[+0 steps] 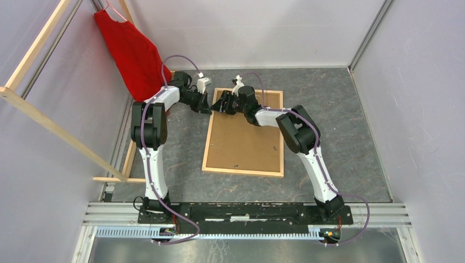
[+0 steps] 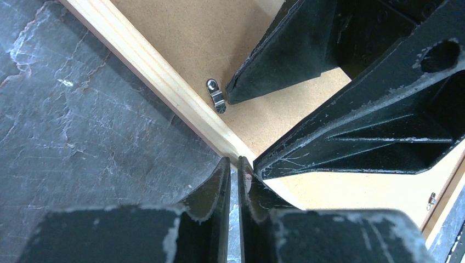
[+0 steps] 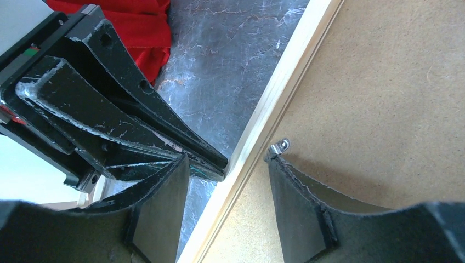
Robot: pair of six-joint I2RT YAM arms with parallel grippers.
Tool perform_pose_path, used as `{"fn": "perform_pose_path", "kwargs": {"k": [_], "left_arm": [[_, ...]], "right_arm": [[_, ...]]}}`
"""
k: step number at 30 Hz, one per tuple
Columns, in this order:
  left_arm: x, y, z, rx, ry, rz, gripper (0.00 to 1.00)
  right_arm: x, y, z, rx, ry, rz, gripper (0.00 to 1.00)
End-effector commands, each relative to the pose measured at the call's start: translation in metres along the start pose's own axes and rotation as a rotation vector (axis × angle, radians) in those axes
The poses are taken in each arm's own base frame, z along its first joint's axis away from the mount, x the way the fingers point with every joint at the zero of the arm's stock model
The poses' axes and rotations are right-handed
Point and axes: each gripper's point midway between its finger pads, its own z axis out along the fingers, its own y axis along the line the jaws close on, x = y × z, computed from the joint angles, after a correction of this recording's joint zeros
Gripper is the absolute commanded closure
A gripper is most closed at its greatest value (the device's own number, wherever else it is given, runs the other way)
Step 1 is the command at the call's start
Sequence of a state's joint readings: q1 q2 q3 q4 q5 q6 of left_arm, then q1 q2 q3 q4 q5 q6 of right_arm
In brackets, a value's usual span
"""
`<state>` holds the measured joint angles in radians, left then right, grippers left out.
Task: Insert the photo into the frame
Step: Install the photo frame at the center of the board.
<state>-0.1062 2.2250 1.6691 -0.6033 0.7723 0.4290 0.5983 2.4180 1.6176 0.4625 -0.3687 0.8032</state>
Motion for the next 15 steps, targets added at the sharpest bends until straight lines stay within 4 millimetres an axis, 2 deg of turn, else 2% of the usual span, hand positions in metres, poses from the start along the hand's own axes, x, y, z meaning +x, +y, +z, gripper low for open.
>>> {"fn": "perform_pose_path", "kwargs": {"k": [1,11,15], "left_arm": [[0.019,-0.008,0.012,0.026,0.048,-0.013,0.86],[0.027,-0.013,0.014,0.031,0.062,-0.003,0.86],[0.031,-0.014,0.013,0.027,0.071,0.000,0.86]], "right_arm": [[0.023,-0.012,0.011,0.032,0.040,0.028,0.38],[0.016,-0.023,0.013,0.097,-0.020,0.077,0.42],[0.014,-0.021,0.012,0.087,-0.025,0.079,0.42]]}}
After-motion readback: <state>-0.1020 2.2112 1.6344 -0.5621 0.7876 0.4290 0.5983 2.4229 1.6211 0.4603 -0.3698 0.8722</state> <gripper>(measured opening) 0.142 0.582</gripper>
